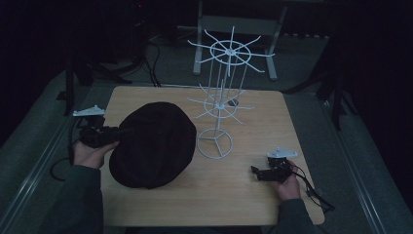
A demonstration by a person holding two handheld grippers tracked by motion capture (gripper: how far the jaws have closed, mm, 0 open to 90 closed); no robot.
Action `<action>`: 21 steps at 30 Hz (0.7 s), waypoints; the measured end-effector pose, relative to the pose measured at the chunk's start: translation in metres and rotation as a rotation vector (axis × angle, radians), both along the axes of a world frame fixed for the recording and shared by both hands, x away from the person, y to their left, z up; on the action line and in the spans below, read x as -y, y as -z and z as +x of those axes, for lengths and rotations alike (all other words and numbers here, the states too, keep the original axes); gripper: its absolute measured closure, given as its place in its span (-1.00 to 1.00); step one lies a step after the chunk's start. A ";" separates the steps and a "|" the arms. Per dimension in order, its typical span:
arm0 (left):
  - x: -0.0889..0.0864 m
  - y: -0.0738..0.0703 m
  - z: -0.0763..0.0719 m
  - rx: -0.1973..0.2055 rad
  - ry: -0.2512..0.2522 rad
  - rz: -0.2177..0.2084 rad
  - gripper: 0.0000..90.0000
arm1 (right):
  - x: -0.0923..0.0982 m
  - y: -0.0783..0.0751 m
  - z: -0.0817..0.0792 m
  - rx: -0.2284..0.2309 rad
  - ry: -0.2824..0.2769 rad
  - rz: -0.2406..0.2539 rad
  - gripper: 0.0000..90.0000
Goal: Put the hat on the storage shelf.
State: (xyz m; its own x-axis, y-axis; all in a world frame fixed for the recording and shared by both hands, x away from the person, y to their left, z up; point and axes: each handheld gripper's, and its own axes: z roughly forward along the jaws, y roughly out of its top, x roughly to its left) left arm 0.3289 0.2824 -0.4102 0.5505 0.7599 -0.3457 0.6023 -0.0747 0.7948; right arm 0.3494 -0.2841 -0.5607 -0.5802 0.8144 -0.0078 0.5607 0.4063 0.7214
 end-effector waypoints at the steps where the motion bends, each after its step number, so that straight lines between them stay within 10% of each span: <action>1: 0.000 -0.001 0.000 0.002 0.001 -0.004 0.75 | 0.000 0.000 0.000 0.000 0.000 0.000 -0.71; 21: -0.005 -0.021 0.000 0.059 -0.009 -0.041 0.75 | 0.000 0.000 0.000 0.001 0.000 0.000 -0.71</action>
State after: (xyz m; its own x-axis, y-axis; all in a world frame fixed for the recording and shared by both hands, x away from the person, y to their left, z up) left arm 0.3289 0.2874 -0.3896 0.5642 0.7507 -0.3437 0.5546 -0.0361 0.8314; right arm 0.3495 -0.2841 -0.5607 -0.5805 0.8142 -0.0079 0.5602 0.4064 0.7218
